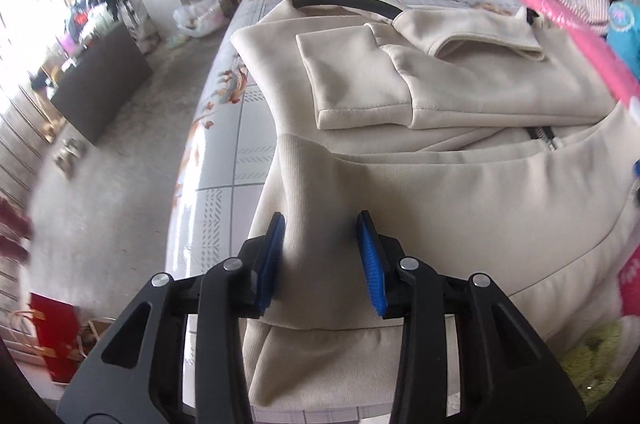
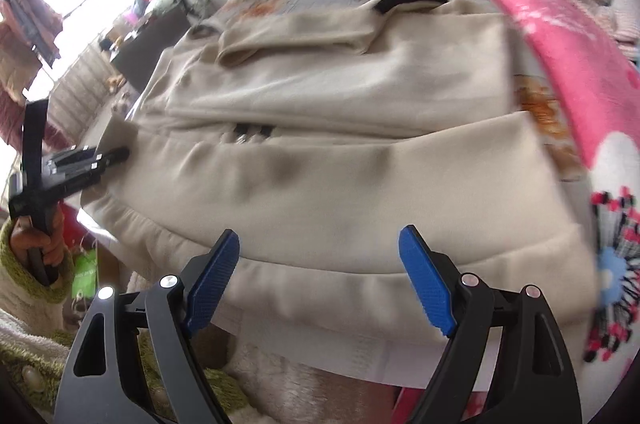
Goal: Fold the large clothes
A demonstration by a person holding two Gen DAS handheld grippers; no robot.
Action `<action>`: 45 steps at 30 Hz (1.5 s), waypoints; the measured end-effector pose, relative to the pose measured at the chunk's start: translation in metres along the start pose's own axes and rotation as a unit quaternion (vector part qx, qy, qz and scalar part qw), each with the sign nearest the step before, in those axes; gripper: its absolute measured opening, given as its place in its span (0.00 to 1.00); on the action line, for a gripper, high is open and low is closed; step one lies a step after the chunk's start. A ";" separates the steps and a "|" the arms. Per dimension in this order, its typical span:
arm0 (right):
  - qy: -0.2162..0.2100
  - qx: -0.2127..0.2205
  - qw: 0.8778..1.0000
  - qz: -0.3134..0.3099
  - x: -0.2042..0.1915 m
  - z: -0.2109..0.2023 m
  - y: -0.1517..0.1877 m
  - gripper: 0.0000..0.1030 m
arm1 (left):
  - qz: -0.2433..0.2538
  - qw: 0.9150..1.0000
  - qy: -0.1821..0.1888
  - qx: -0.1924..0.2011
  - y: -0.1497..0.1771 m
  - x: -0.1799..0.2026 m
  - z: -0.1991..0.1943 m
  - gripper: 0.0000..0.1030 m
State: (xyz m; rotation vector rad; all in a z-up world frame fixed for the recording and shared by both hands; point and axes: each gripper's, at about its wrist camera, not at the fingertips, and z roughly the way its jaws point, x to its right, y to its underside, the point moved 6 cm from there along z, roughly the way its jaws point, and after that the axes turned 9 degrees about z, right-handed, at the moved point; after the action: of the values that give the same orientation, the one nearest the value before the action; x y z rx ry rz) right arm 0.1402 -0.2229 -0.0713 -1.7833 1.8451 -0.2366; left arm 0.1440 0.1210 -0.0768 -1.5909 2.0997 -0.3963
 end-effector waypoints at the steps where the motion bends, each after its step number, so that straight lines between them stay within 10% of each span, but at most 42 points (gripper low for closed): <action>1: 0.010 0.014 1.000 0.010 0.012 -0.009 -0.004 0.78 | 0.001 1.000 -0.008 0.000 0.000 0.001 -0.001 0.34; 14: 0.079 0.021 0.995 0.062 0.096 0.014 -0.056 0.48 | -0.042 0.999 -0.033 -0.006 -0.002 0.000 0.001 0.34; 30: 0.062 0.002 0.997 0.054 0.097 0.014 -0.044 0.32 | -0.038 0.998 -0.039 -0.021 -0.002 0.003 0.001 0.35; 45: 0.134 0.004 0.991 -0.008 0.082 0.021 -0.052 0.13 | -0.037 0.998 -0.038 -0.022 -0.002 0.004 0.001 0.35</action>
State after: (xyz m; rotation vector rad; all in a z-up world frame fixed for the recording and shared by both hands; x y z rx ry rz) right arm 0.1991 -0.3016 -0.0849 -1.8352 2.0089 -0.5104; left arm 0.1448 0.1168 -0.0774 -1.6851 2.0094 -0.3115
